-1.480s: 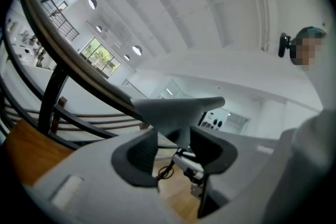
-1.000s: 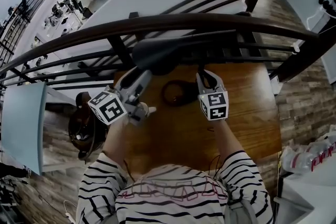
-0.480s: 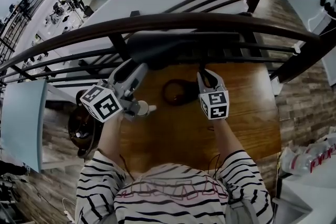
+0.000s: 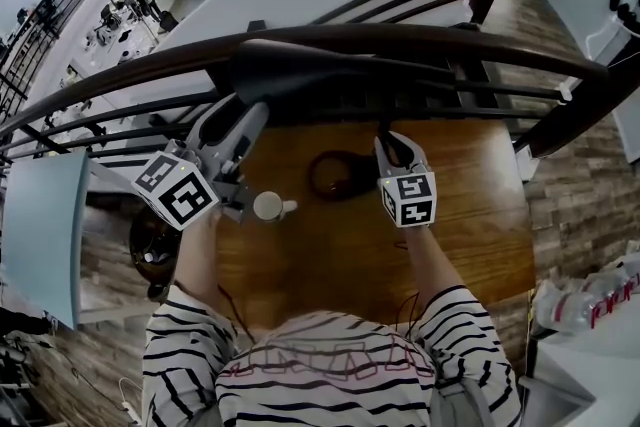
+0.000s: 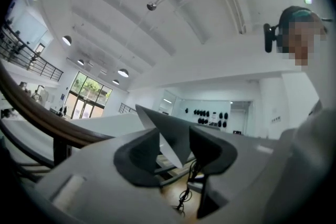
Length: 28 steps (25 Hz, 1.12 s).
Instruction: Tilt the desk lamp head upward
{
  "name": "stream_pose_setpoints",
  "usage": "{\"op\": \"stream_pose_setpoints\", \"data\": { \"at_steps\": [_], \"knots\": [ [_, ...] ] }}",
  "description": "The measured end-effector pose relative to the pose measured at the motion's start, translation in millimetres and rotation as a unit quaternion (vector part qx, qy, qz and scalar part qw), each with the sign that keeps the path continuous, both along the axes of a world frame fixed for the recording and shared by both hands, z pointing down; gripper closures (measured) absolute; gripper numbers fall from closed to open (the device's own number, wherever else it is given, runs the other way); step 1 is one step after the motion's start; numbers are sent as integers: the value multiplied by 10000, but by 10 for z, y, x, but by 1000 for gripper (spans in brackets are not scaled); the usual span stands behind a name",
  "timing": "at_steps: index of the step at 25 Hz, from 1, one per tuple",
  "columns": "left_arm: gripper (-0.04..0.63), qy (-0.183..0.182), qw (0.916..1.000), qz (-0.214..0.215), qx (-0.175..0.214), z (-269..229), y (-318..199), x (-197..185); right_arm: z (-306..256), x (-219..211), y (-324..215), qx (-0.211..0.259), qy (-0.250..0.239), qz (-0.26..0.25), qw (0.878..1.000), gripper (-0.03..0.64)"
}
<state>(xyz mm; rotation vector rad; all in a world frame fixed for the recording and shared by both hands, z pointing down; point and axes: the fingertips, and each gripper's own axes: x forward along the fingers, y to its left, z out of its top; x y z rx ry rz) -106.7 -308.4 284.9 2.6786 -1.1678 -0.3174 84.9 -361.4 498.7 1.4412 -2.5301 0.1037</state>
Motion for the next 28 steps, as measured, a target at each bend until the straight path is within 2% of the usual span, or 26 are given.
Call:
{"op": "stream_pose_setpoints", "data": {
  "at_steps": [18, 28],
  "knots": [
    [434, -477, 9979, 82, 435, -448, 81, 113, -20, 25, -3, -34, 48, 73, 10000, 562],
    [437, -476, 9977, 114, 469, -438, 195, 175, -11, 61, 0, -49, 96, 46, 9999, 561]
  ]
}}
